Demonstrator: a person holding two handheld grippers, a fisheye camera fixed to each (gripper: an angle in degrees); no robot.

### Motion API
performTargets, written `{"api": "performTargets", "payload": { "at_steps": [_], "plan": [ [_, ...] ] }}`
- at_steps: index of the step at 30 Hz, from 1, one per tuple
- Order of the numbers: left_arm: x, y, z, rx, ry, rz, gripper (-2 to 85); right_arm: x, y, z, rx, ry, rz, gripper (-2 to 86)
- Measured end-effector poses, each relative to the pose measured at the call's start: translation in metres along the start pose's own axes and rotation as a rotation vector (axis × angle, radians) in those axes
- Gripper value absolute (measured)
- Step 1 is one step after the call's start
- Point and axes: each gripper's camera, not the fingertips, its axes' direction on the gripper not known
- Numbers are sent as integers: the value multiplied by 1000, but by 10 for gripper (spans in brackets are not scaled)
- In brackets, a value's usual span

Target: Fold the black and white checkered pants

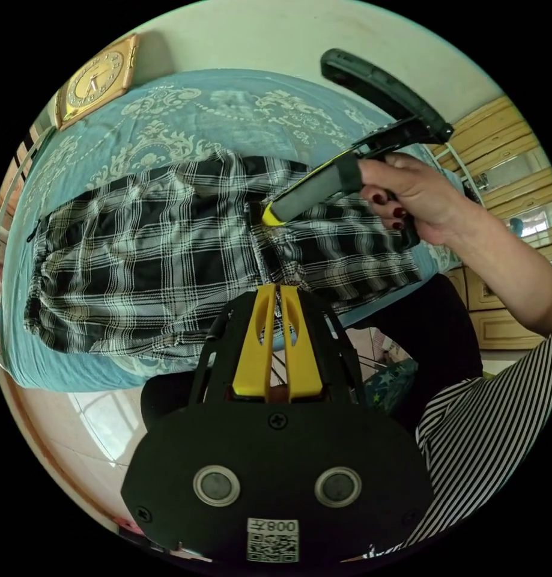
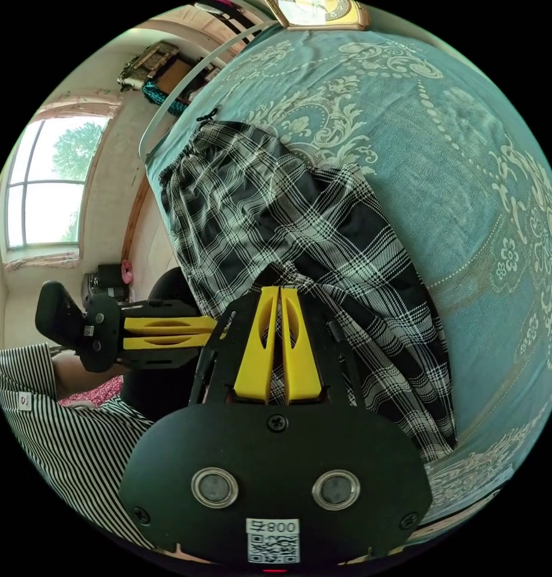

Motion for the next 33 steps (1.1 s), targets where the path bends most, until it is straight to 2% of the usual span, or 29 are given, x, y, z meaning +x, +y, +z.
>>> {"api": "performTargets", "payload": {
  "at_steps": [6, 12, 17, 20, 26, 30, 33],
  "plan": [
    [-6, 24, 16, 48, -6, -54, -5, -12, 32, -31, 59, -9, 13, 2],
    [4, 47, 45, 77, 26, -22, -5, -32, 94, -55, 131, -91, 54, 2],
    [10, 53, 108, -49, 6, -5, -5, -59, 124, -31, 42, -130, 55, 2],
    [6, 61, 124, -47, 55, -45, -5, -65, 133, -17, 9, -130, 78, 2],
    [42, 88, 145, 27, 67, 80, -1, -70, 182, -67, 142, -139, 132, 6],
    [96, 98, 196, -53, 180, 246, 27, -39, 256, -109, 299, -168, 327, 17],
    [142, 101, 238, -106, 182, 355, 61, -14, 310, -123, 366, -199, 490, 36]
  ]
}}
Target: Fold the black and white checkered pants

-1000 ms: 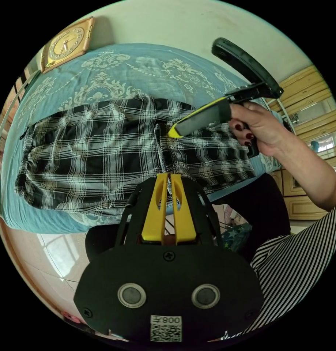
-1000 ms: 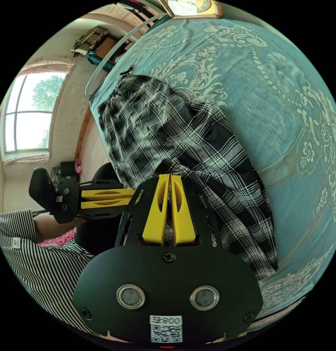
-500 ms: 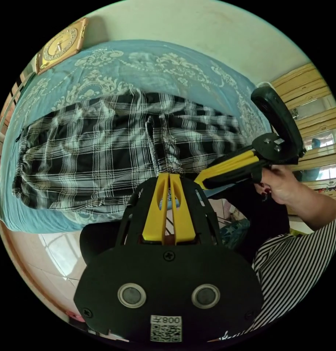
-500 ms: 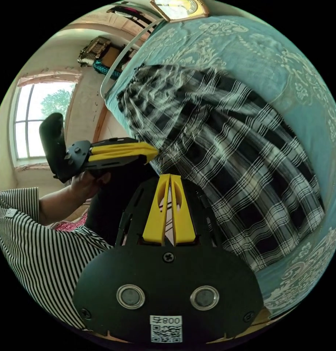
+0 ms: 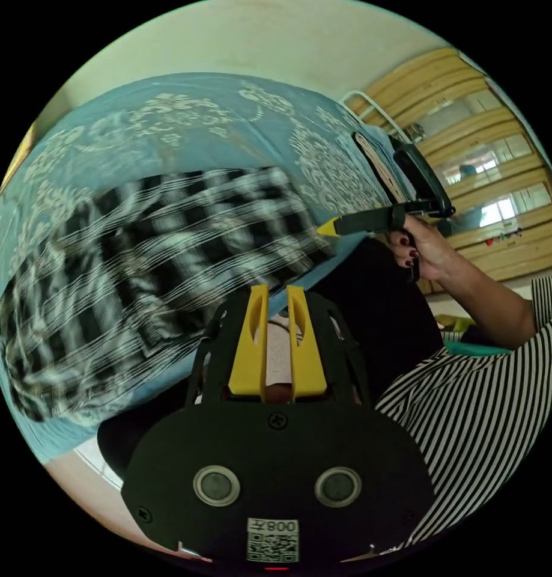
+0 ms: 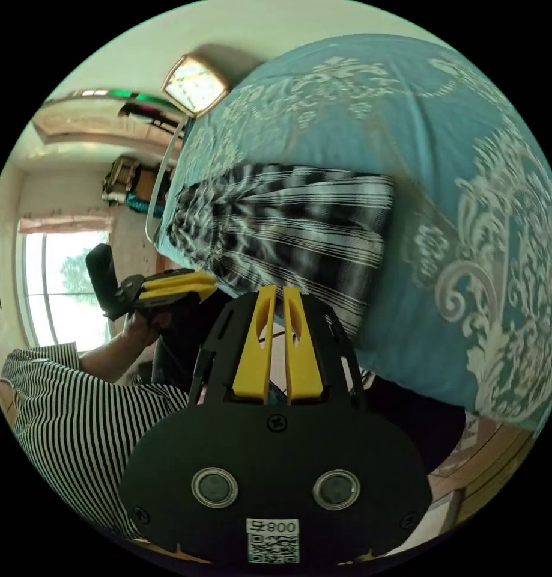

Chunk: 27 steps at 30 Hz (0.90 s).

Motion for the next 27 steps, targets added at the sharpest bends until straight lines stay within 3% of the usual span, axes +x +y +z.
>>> {"api": "performTargets", "payload": {
  "at_steps": [9, 15, 27],
  "plan": [
    [93, -36, 121, -123, -119, 284, 93, 45, 43, -42, 128, -181, 196, 67],
    [127, -31, 176, -149, -331, 349, 45, 44, 44, -59, 146, -211, 191, 73],
    [153, -44, 198, -152, -248, 287, 19, 12, -12, -72, 138, -80, 87, 91]
  ]
}}
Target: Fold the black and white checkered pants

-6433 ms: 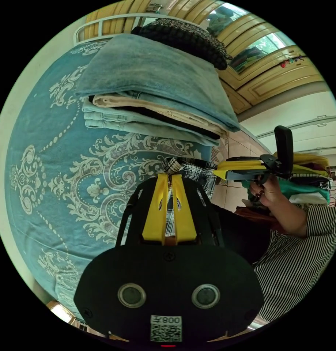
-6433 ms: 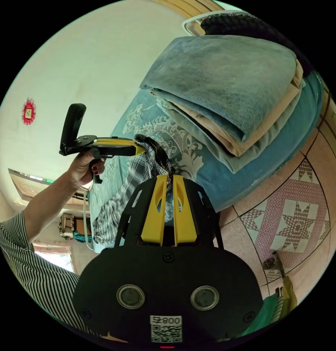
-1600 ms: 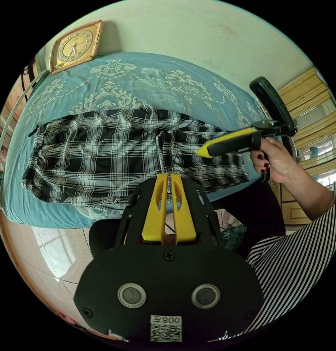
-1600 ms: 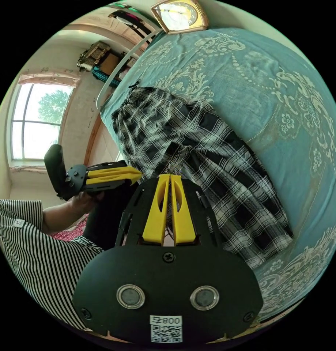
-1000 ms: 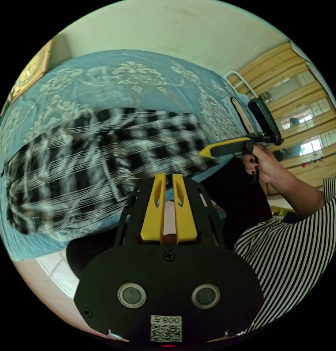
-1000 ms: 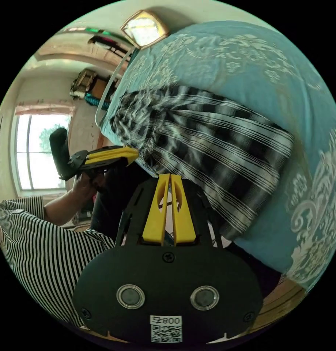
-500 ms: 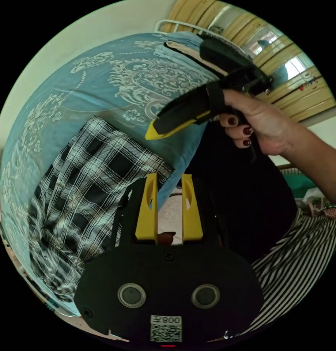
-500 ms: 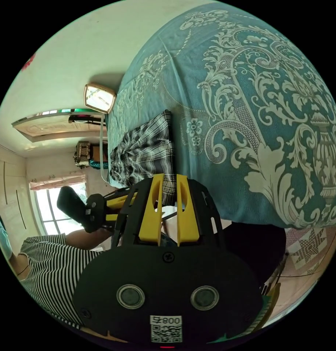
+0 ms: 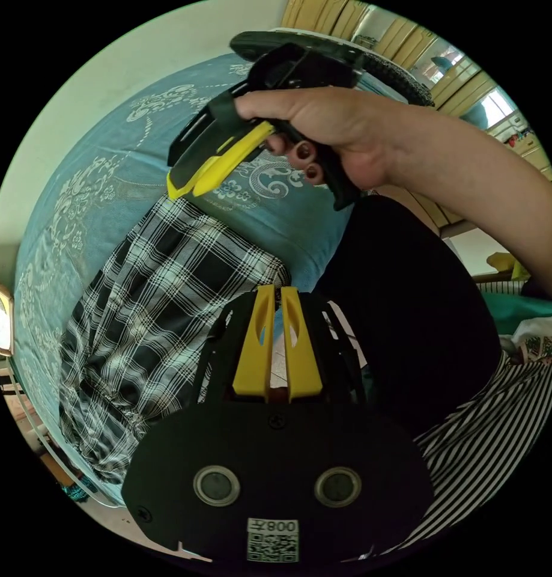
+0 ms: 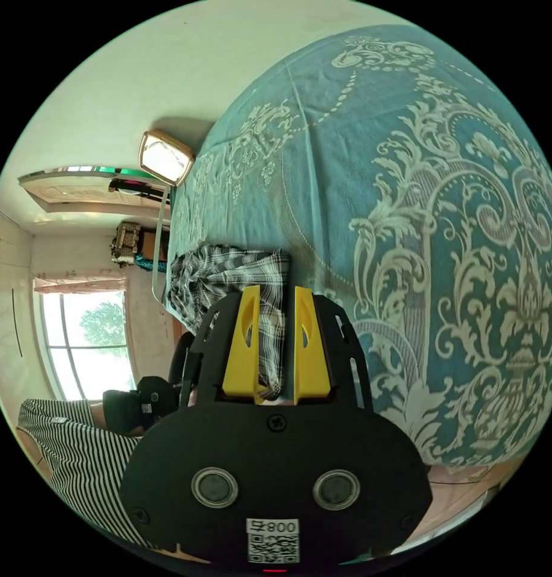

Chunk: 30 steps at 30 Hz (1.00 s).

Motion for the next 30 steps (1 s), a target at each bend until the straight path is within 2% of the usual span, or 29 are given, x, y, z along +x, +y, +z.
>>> {"api": "performTargets", "payload": {
  "at_steps": [14, 25, 30],
  "plan": [
    [18, -35, -72, 37, 39, 1, 17, -10, -22, 19, -73, 13, 6, 24],
    [51, -77, -209, 173, 167, 115, 15, 30, 18, -38, 62, -44, 100, 11],
    [32, -75, -287, 244, 212, 69, 16, 39, 32, -40, 84, -78, 141, 11]
  ]
}}
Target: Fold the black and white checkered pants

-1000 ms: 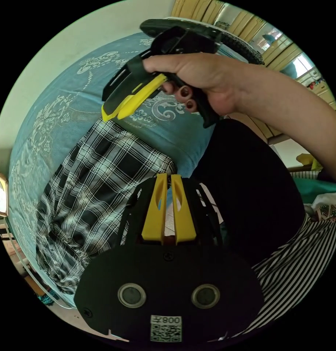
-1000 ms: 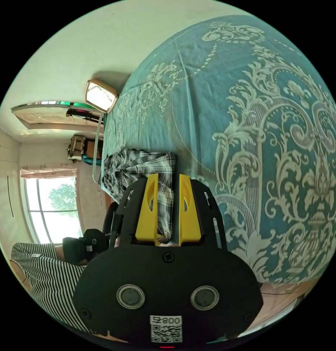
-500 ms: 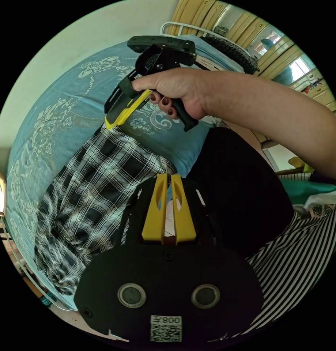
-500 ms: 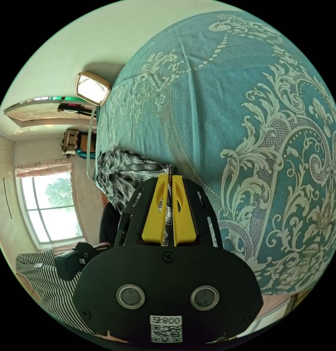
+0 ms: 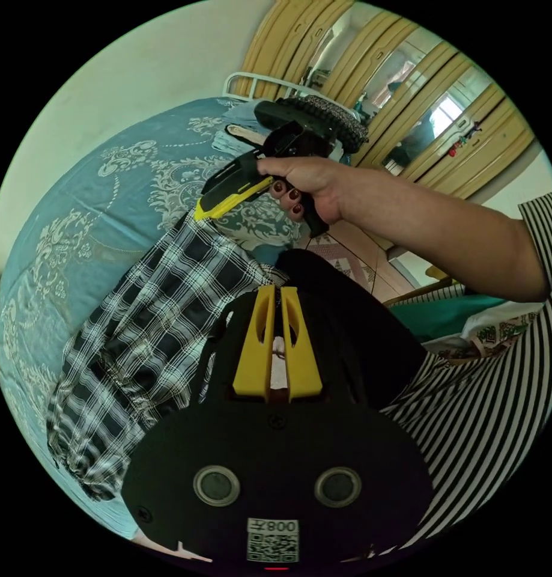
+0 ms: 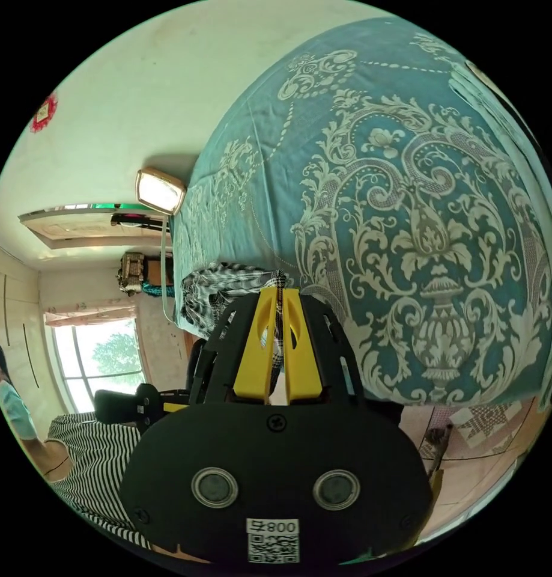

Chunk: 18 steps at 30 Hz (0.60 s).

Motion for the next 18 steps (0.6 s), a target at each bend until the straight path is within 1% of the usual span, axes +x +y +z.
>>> {"api": "performTargets", "payload": {
  "at_steps": [5, 10, 11, 13, 18],
  "plan": [
    [-25, 6, -112, 145, 37, -120, 17, -22, -6, 17, 24, -122, -32, 11],
    [-67, 35, -245, 331, 76, -267, 17, -78, -33, 57, 10, -222, -146, 11],
    [-72, 40, -261, 353, 73, -288, 17, -84, -37, 63, 9, -230, -158, 11],
    [-94, 60, -321, 437, 54, -362, 17, -111, -53, 87, 4, -264, -200, 12],
    [-139, 103, -428, 545, 8, -513, 18, -163, -86, 151, -41, -278, -287, 11]
  ]
}}
